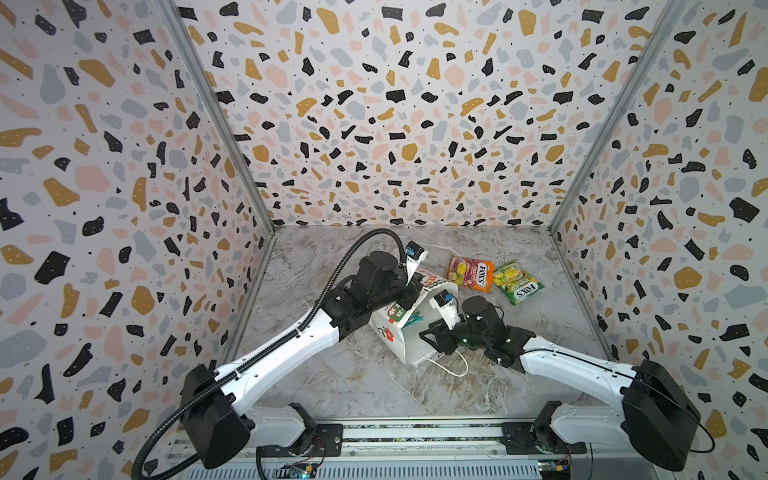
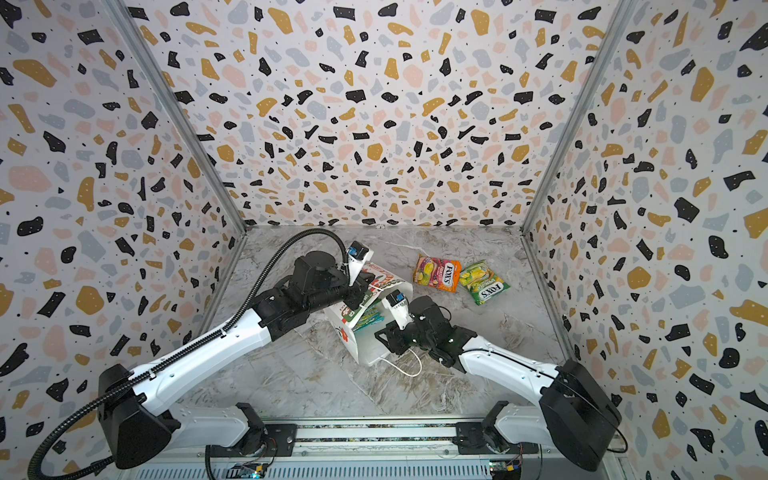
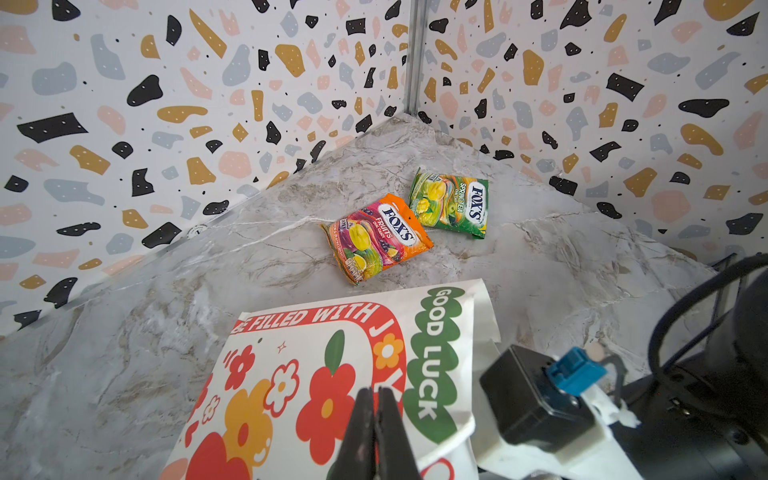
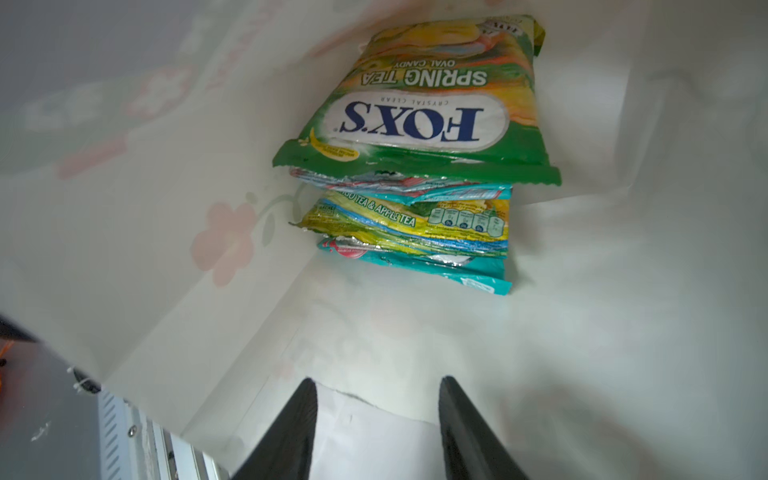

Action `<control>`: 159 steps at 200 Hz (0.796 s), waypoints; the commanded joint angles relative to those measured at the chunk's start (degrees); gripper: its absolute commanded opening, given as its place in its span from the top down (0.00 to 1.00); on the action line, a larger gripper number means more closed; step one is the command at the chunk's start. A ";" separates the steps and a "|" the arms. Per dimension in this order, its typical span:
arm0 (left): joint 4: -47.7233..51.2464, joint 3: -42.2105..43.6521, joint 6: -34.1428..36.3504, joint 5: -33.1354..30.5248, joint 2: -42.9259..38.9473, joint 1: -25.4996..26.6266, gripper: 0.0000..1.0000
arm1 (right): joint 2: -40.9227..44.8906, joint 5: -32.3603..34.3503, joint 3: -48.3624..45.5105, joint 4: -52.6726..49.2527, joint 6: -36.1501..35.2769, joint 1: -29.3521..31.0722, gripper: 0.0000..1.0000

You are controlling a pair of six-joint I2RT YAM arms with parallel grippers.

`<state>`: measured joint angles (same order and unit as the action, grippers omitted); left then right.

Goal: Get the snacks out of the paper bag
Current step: 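Reach the right gripper into the bag and close on the top green packet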

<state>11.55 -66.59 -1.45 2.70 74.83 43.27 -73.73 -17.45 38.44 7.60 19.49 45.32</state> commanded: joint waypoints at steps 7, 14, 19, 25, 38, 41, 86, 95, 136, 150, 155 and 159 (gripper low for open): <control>-1.71 -1.53 0.42 -0.74 -1.53 0.20 1.00 | -3.49 2.52 4.03 4.29 7.52 1.05 0.54; -1.71 -1.45 0.38 -0.68 -1.53 0.22 1.00 | -4.38 3.04 4.48 4.98 9.12 1.30 0.54; -1.71 -1.48 0.34 -0.68 -1.57 0.21 1.00 | -4.84 3.26 4.70 5.52 10.34 1.35 0.54; -1.71 -1.48 0.40 -0.68 -1.59 0.23 1.00 | -5.36 3.55 4.72 6.72 11.94 1.39 0.54; -1.71 -1.48 0.39 -0.68 -1.53 0.18 1.00 | -6.09 3.71 4.64 9.43 15.38 1.42 0.55; -1.71 -1.50 0.39 -0.68 -1.57 0.20 1.00 | -6.20 3.78 4.65 9.88 16.00 1.39 0.55; -1.71 -1.44 0.49 -0.68 -1.42 0.30 1.00 | -7.80 4.07 4.15 16.92 25.20 1.44 0.57; -1.71 -1.39 0.49 -0.68 -1.36 0.31 1.00 | -7.88 3.59 3.93 18.88 26.49 1.39 0.57; -1.72 -1.37 0.57 -0.58 -1.23 0.50 1.00 | -8.73 4.63 3.52 23.19 33.24 1.44 0.57; -1.71 -1.42 0.57 -0.59 -1.21 0.47 1.00 | -9.61 4.73 4.07 23.51 35.08 1.44 0.57; -1.72 -1.43 0.56 -0.59 -1.23 0.57 1.00 | -10.12 4.81 4.31 23.47 35.68 1.43 0.57; -1.71 -1.37 0.57 -0.51 -1.24 0.58 1.00 | -10.34 4.87 4.56 23.50 36.22 1.44 0.57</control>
<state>11.53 -66.59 -1.48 2.44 74.78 43.53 -82.74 -13.54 41.08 28.29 50.24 46.52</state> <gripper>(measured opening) 0.047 0.427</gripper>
